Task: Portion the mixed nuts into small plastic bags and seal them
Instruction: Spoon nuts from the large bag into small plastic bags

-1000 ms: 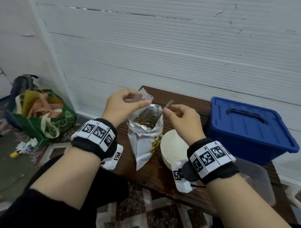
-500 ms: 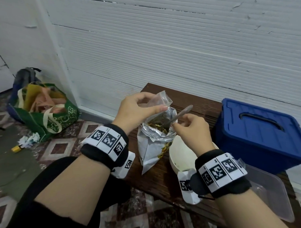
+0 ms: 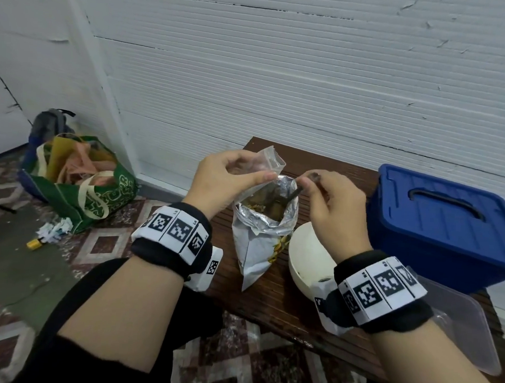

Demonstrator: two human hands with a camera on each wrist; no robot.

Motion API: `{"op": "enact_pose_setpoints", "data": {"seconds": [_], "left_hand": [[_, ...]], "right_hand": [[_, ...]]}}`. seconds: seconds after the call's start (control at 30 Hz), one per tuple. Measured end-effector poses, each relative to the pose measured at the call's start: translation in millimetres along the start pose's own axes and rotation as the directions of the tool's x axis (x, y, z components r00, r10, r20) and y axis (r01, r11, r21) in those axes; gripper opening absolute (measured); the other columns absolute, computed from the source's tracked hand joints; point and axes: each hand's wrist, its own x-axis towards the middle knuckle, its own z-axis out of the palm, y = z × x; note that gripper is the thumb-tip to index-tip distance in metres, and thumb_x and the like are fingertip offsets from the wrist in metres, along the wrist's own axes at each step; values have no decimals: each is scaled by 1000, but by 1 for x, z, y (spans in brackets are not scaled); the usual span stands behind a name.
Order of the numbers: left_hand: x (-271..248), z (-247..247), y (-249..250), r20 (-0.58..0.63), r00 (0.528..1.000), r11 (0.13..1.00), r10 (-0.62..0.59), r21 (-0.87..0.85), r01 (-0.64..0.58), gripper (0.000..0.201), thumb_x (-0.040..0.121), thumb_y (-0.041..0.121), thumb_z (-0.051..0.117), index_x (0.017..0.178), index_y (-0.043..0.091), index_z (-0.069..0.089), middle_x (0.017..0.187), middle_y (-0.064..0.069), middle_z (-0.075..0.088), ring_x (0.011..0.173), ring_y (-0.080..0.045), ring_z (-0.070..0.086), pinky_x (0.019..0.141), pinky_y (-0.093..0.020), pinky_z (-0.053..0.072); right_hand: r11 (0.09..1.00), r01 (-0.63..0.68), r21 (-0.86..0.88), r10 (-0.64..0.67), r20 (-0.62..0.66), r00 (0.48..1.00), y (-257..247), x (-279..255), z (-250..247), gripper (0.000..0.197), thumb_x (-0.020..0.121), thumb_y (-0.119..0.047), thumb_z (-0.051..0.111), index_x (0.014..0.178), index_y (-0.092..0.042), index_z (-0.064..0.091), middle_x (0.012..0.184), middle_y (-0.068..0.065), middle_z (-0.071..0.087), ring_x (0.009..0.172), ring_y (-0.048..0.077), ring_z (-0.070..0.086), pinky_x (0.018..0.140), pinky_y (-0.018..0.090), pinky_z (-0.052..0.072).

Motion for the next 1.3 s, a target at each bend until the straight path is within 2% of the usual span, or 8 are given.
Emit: {"op": "enact_pose_setpoints", "data": {"seconds": [0.13, 0.23, 0.4, 0.53, 0.7, 0.87, 1.13, 1.3], "left_hand": [[-3, 1, 0, 22, 1000, 999, -18, 34, 17, 39, 52, 49, 81, 85, 31, 71, 91, 9, 73, 90, -4, 67, 87, -27, 55], [-3, 2, -2, 20, 999, 999, -26, 32, 25, 40, 52, 48, 81, 86, 30, 72, 89, 10, 73, 88, -3, 68, 84, -24, 55], [-2, 4, -4, 35, 999, 999, -23, 35, 22, 33, 60, 40, 84, 88, 28, 72, 92, 8, 73, 89, -3, 67, 80, -13, 51], [-3, 4, -5, 36, 999, 999, -23, 45, 21, 33, 60, 42, 83, 89, 31, 71, 92, 10, 72, 91, -2, 66, 84, -18, 51], [-4, -6, 3, 37, 999, 996, 23, 88, -26, 39, 55, 48, 79, 90, 41, 63, 85, 18, 68, 88, 4, 63, 85, -18, 51], [-2, -28, 5, 104, 993, 953, 61, 289, -89, 36, 61, 41, 82, 87, 50, 59, 83, 22, 65, 81, 15, 58, 72, -3, 43], [4, -25, -5, 248, 968, 877, -22, 469, -100, 47, 65, 43, 83, 109, 34, 69, 100, 21, 67, 96, 5, 57, 71, -1, 34], [3, -15, -2, 279, 960, 846, 1, 512, -150, 47, 65, 41, 84, 109, 35, 69, 94, 23, 62, 86, 12, 52, 70, 3, 35]], "right_hand": [[1000, -21, -5, 21, 128, 991, -1, -6, 12, 28, 92, -27, 51, 81, -9, 70, 75, 1, 67, 76, 20, 58, 72, 38, 45], [987, -145, 70, 135, 134, 982, -2, -8, 18, 23, 94, -21, 56, 82, -8, 70, 77, 2, 68, 77, 17, 60, 71, 29, 43], [913, -384, 134, 379, 65, 923, -1, -8, 15, 20, 96, -17, 54, 83, -15, 69, 72, -10, 62, 69, 5, 54, 63, 18, 36], [851, -495, 175, 502, 3, 865, 0, -5, 9, 23, 97, -18, 51, 80, -18, 67, 66, -9, 58, 63, 4, 49, 57, 15, 34], [789, -573, 221, 599, -68, 798, 2, 2, 2, 23, 98, -20, 49, 90, -14, 69, 71, -6, 60, 65, 2, 51, 66, 24, 36], [771, -584, 255, 627, -141, 766, 7, 13, -10, 23, 98, -20, 48, 90, -15, 68, 68, -6, 62, 65, 0, 53, 59, 10, 39], [717, -591, 369, 683, -206, 701, 9, 32, -33, 26, 96, -19, 50, 75, -22, 66, 53, -13, 59, 76, 14, 60, 87, 40, 52], [715, -607, 347, 680, -144, 719, 8, 33, -25, 27, 95, -18, 50, 74, -24, 66, 50, -11, 61, 77, 13, 60, 89, 39, 50]]}}
